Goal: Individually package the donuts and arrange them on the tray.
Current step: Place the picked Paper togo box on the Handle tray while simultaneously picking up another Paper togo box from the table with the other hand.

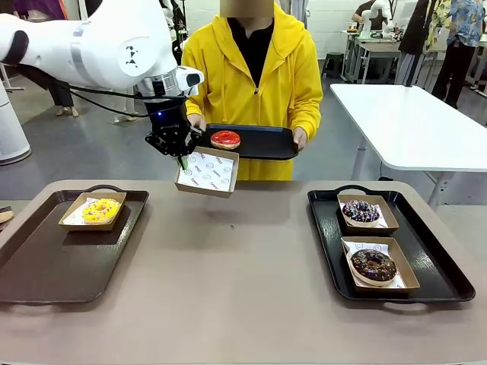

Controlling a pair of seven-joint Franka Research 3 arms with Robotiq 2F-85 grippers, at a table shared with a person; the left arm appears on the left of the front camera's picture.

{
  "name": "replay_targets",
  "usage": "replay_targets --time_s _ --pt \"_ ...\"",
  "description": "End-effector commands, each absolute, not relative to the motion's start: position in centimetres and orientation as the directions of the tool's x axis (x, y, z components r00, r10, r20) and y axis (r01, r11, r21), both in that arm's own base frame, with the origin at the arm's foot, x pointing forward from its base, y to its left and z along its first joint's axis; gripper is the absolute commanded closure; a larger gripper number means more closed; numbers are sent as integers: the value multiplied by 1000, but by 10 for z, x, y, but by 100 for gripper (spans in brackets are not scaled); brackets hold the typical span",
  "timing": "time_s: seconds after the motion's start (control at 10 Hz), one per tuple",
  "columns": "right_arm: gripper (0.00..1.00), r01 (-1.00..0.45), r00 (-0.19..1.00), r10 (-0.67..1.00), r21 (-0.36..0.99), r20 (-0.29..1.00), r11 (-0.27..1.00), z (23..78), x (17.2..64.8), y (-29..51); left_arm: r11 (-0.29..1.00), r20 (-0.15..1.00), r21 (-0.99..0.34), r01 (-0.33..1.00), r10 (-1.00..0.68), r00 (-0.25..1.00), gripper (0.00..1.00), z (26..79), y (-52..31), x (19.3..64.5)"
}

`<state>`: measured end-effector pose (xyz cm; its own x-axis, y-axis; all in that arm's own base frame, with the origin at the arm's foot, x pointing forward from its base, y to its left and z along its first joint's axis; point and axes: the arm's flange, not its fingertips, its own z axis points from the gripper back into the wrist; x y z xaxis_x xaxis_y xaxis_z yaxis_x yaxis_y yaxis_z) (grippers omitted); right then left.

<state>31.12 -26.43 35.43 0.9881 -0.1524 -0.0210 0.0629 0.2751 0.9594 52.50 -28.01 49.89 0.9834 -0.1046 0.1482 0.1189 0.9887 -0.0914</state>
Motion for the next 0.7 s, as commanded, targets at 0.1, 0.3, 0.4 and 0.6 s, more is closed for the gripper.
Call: replay_targets --time_s 0.1,0.3,0.4,0.6 --pt "0 -36 980 -177 960 88 278 358 317 -269 996 130 -44 81 -75 989 100 491 -297 561" --pt "0 42 987 -160 960 3 277 355 316 -268 992 137 -69 103 -93 986 100 487 -287 548" --pt "0 42 987 -160 960 3 277 355 316 -268 992 137 -69 103 -93 986 100 487 -287 548" --pt "0 42 987 -160 960 3 277 355 316 -268 992 137 -69 103 -93 986 100 487 -287 548"
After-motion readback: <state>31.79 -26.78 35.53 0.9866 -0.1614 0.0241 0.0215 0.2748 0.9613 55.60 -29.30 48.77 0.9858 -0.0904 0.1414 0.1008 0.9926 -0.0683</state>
